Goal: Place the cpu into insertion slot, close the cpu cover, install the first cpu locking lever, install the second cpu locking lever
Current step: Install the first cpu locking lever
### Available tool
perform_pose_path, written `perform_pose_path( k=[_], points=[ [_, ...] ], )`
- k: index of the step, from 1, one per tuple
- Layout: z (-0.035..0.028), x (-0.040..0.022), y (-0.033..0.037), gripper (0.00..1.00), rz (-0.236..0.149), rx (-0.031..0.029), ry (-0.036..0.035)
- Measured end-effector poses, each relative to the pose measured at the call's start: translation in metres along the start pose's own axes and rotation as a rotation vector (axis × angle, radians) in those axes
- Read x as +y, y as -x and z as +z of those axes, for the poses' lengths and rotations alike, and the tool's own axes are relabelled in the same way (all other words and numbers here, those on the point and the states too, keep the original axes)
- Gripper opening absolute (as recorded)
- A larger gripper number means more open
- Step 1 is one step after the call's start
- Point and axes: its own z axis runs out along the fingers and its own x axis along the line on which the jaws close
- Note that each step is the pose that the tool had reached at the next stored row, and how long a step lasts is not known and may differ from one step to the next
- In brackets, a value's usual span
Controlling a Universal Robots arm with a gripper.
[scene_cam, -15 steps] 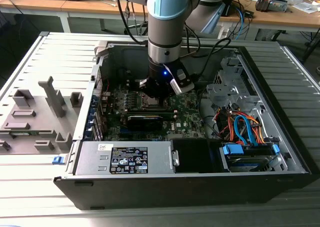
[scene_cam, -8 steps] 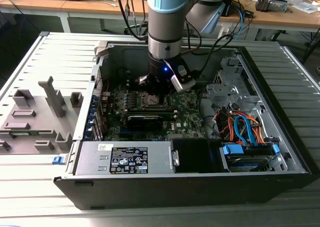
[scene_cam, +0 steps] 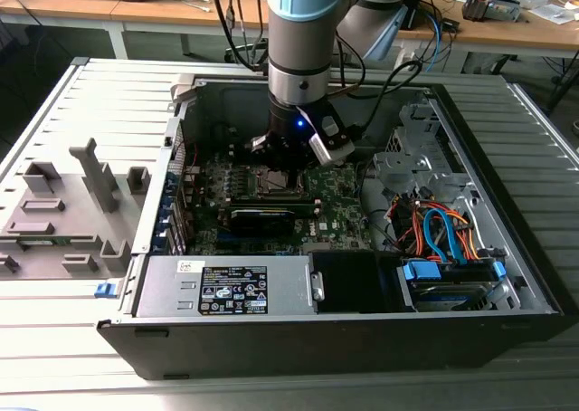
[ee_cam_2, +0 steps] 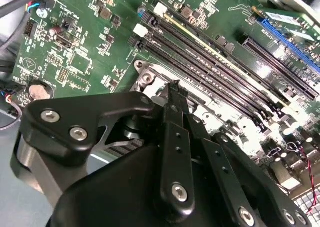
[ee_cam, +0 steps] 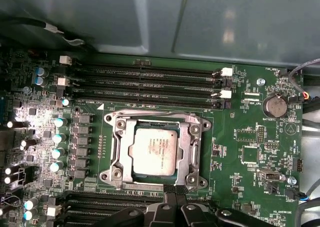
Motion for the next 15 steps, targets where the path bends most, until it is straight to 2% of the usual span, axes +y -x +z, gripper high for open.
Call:
perform_pose_path(
  k=[5,7,9,15],
  points=[
    [-0.0012,0.0000,0.0000,0.11,0.000,0.0001,0.0000],
    [-0.0116,0.0006,0.0004,0.11,0.000,0.0000,0.0001],
    [-0.0175,0.0017,0.0006,0.11,0.000,0.0000,0.0009],
    [-0.0245,0.0041,0.0010,0.11,0.000,-0.0003,0.0051]
  ],
)
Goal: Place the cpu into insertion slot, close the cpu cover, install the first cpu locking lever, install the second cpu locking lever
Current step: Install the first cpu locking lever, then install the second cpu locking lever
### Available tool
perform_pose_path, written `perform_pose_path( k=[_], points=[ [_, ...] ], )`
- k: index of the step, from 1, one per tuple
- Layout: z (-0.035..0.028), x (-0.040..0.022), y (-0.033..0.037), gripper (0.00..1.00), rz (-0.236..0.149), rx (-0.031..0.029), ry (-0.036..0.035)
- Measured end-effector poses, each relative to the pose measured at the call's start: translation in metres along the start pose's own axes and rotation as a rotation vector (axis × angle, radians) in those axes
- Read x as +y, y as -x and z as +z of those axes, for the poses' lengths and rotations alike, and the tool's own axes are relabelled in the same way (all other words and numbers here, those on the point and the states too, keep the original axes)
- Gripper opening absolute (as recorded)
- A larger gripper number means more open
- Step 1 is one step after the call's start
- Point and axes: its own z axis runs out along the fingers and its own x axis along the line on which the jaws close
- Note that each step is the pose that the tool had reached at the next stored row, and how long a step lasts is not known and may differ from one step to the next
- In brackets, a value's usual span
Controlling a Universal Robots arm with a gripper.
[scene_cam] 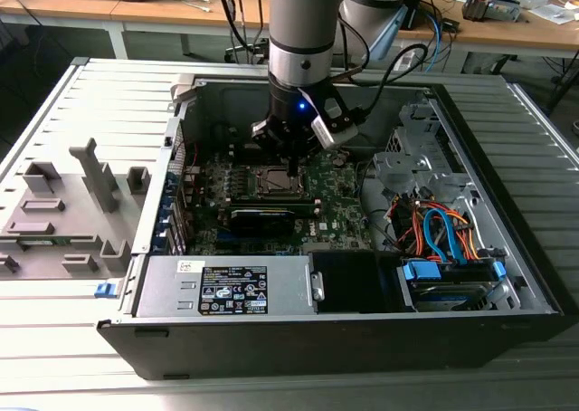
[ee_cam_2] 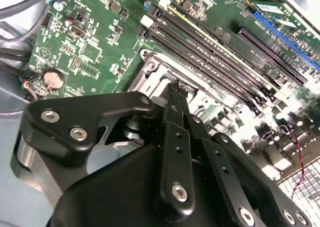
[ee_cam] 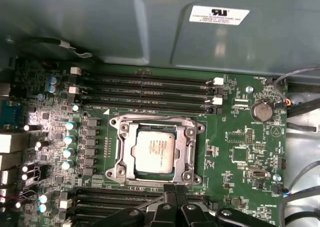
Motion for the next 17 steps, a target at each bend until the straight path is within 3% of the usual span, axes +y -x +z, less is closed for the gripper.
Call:
perform_pose_path(
  k=[5,17],
  points=[
    [-0.0040,0.0001,0.0001,0.11,0.000,-0.0008,0.0079],
    [-0.0042,0.0001,0.0001,0.11,0.000,-0.0006,0.0080]
  ],
)
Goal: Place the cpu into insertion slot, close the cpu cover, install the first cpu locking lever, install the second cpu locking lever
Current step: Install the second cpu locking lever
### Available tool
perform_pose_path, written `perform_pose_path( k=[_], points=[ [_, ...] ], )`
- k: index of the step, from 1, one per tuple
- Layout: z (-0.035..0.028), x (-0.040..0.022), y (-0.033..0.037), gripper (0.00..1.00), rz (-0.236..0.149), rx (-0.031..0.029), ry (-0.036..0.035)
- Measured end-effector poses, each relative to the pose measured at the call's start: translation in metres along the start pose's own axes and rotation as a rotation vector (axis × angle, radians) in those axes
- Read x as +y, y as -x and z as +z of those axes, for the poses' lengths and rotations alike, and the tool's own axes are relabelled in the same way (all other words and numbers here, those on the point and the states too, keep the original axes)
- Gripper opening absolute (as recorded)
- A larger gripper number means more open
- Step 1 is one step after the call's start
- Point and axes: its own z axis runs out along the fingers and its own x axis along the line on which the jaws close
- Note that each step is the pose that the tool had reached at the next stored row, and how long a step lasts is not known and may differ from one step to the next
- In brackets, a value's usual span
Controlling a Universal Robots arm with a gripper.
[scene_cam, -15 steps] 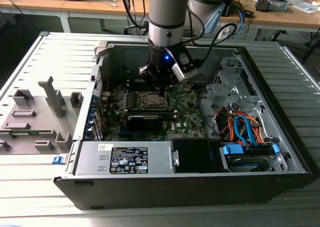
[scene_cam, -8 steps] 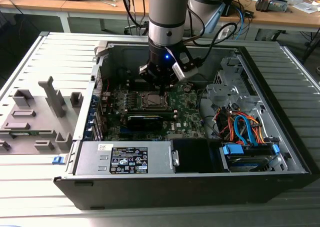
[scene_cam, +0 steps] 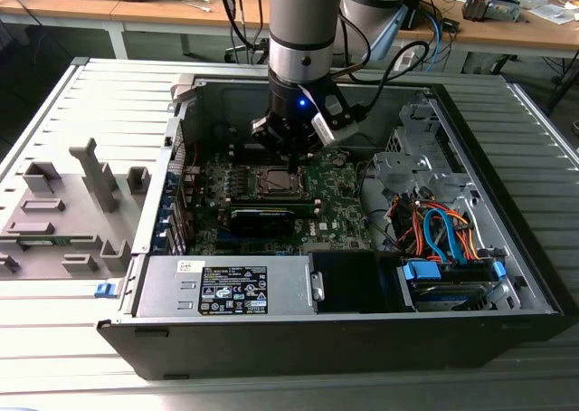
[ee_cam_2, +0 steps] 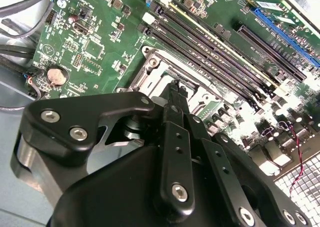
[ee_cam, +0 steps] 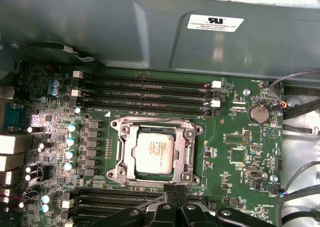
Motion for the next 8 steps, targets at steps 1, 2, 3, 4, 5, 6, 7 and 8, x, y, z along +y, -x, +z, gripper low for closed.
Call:
perform_pose_path(
  k=[1,2,3,4,5,6,7,8],
  points=[
    [0.0000,0.0000,0.0000,0.11,0.000,-0.0001,0.0000],
    [0.0000,0.0000,0.0000,0.11,0.000,0.0000,0.0000],
    [-0.0001,-0.0011,0.0000,0.11,0.000,0.0002,-0.0001],
    [0.0000,-0.0027,0.0000,0.11,0.000,0.0001,0.0000],
    [0.0002,-0.0039,0.0003,0.11,0.000,0.0001,0.0000],
    [0.0003,-0.0050,0.0006,0.11,0.000,0.0001,0.0000],
    [0.0006,-0.0065,0.0008,0.11,0.000,0.0002,0.0000],
    [0.0007,-0.0076,0.0008,0.11,0.000,0.0001,0.0001]
  ],
)
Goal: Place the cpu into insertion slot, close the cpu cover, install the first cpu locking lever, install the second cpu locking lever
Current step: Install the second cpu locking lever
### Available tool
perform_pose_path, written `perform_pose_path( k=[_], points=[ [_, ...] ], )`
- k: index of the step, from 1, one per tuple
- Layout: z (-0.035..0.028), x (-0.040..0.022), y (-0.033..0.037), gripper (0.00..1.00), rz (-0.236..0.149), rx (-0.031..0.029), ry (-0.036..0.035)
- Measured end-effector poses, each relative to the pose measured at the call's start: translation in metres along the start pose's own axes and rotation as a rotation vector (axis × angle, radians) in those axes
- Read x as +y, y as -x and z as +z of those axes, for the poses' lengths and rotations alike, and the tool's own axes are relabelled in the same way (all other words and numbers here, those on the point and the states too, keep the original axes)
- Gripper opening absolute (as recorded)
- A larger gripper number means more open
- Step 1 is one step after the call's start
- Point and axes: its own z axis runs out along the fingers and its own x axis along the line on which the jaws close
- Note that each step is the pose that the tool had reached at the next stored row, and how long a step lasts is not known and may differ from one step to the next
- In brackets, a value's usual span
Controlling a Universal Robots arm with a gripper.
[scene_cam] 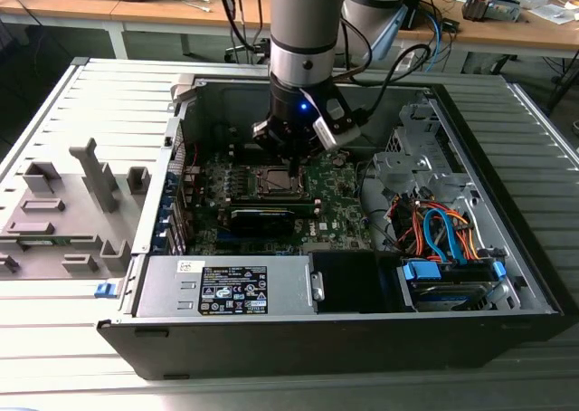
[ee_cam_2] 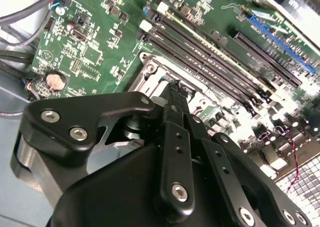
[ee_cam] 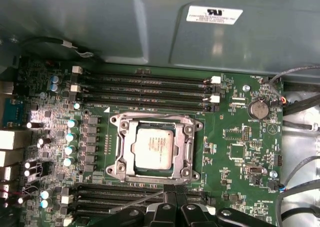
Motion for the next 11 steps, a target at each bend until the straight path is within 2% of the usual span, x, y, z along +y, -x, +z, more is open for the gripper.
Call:
perform_pose_path(
  k=[4,6,8,10,11],
  points=[
    [0.0002,-0.0055,-0.0003,0.11,0.000,-0.0010,0.0136],
    [0.0001,-0.0089,-0.0006,0.11,0.001,-0.0019,0.0260],
    [0.0001,-0.0138,-0.0009,0.11,0.001,-0.0037,0.0489],
    [0.0000,-0.0204,-0.0014,0.11,0.002,-0.0059,0.0785],
    [-0.0001,-0.0231,-0.0017,0.11,0.002,-0.0066,0.0889]
  ],
)
